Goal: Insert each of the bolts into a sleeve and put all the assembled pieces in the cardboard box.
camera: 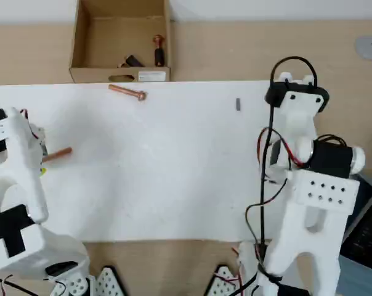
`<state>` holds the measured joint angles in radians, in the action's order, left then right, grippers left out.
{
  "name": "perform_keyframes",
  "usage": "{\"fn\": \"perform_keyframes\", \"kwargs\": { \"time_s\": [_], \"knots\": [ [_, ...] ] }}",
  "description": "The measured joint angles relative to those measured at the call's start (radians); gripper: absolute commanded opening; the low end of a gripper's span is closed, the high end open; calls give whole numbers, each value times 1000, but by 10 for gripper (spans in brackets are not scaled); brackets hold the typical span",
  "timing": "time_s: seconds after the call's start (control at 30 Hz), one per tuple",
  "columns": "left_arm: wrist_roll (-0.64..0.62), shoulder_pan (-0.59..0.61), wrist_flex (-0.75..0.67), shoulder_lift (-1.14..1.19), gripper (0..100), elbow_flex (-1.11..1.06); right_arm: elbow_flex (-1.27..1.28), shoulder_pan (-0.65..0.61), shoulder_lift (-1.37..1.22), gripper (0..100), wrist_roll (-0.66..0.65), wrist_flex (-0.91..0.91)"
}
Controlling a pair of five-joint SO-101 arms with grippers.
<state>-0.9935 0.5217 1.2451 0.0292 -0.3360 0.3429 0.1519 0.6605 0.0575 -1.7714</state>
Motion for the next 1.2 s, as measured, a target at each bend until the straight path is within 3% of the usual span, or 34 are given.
{"fn": "perform_keyframes", "kwargs": {
  "time_s": [0.63,1.0,1.13,1.2],
  "knots": [
    [0,5,-201,3,138,-124,0,0,0,9,0,0],
    [-2,5,-203,124,134,-68,0,0,-3,9,-17,0],
    [0,5,-201,163,12,-37,0,0,-3,9,-29,0],
    [-5,3,-215,166,12,-34,0,0,-3,9,-29,0]
  ]
}}
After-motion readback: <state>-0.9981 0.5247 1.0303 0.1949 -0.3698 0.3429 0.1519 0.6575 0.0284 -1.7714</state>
